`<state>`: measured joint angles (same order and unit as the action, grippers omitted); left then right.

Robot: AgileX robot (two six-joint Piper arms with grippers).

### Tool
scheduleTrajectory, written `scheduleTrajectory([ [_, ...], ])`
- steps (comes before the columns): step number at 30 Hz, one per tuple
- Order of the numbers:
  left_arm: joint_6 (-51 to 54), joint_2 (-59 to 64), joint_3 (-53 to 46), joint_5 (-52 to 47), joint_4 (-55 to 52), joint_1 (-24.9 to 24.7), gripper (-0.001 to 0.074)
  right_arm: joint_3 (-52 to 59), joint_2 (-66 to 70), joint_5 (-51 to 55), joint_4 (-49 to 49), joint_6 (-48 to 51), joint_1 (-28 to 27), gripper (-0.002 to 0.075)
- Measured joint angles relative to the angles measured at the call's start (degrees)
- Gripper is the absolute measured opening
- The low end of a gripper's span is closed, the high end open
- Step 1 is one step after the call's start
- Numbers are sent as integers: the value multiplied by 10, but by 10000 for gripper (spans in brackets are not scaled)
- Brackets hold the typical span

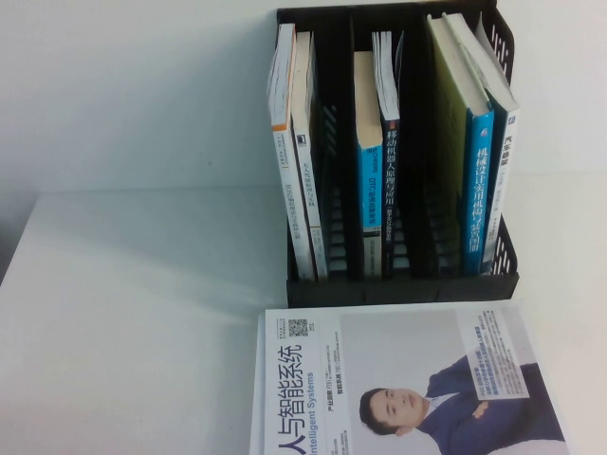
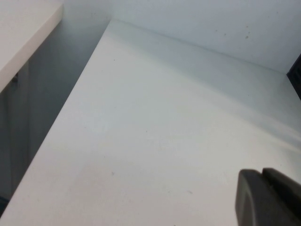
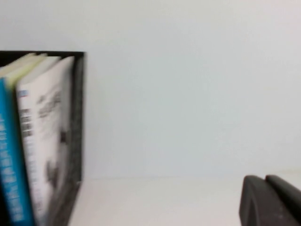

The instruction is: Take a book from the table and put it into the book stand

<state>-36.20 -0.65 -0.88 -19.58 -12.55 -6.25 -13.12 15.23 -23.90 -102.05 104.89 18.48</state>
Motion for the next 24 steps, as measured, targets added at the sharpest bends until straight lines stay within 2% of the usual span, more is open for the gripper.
scheduleTrajectory([
  [4,0,0,0,0,0,0,-4,0,0,26,0,-22,-159,-2],
  [7,0,0,0,0,0,0,-4,0,0,71,1,-45,-232,-2],
  [10,0,0,0,0,0,0,-4,0,0,125,4,-62,-271,-2],
  [14,0,0,0,0,0,0,-4,0,0,194,24,-88,-285,-2],
  [16,0,0,0,0,0,0,-4,0,0,239,156,-181,-285,-2],
  [18,0,0,0,0,0,0,-4,-1,0,294,361,-335,-285,-3],
  [21,0,0,0,0,0,0,-4,-3,0,392,672,-651,-285,-3],
  [24,0,0,0,0,0,0,-4,-3,0,461,846,-907,-285,-3],
])
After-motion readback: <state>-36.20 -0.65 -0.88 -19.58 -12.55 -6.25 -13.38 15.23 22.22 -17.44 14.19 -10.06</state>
